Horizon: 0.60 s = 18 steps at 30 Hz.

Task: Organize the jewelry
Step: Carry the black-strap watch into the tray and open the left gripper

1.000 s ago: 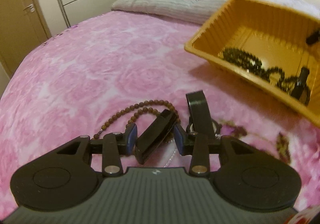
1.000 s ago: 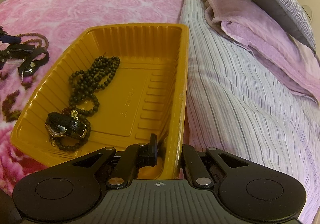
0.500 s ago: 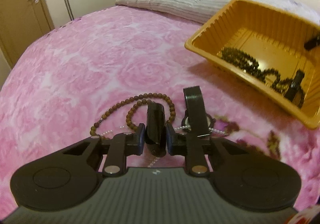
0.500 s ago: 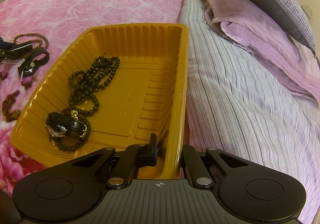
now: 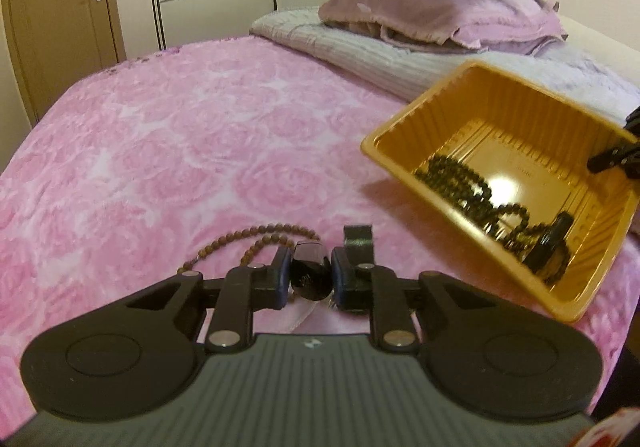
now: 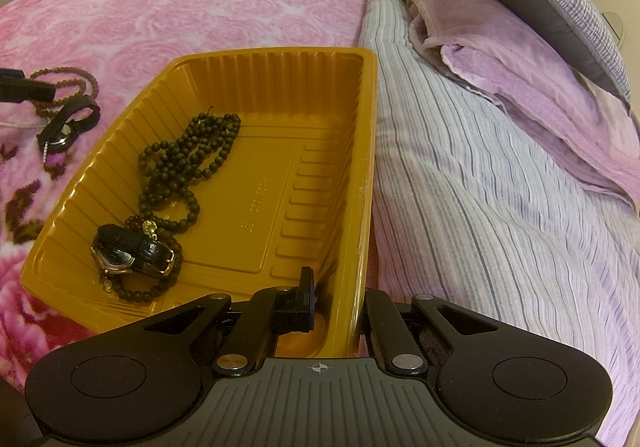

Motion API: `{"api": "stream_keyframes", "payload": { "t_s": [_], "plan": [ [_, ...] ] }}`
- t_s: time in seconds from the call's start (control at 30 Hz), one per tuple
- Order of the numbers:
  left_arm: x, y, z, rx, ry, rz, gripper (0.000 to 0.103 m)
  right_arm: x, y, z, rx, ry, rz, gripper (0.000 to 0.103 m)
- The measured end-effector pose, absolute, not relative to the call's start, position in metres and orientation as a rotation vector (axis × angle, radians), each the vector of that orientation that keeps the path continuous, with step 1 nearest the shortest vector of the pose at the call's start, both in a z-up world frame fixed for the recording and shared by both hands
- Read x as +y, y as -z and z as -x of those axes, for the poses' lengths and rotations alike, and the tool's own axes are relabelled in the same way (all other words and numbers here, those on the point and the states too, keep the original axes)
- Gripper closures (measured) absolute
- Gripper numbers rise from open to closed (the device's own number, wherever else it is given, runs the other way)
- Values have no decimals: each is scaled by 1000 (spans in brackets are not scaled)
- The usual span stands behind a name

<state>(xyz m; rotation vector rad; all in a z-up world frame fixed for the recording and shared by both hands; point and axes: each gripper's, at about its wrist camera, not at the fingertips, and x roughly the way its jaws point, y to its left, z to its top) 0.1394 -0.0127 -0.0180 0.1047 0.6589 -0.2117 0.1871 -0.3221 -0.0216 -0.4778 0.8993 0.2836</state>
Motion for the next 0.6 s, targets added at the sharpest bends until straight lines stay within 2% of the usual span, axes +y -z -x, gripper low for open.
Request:
{"api": "stream_keyframes", "payload": {
  "t_s": [0.3, 0.6],
  "plan": [
    [-50, -6, -134, 608, 338, -35, 84, -322, 22, -187, 900, -283, 476, 97],
    [-110, 5, -135, 620, 458, -55, 84, -321, 21, -187, 899, -284, 477, 97]
  ]
}}
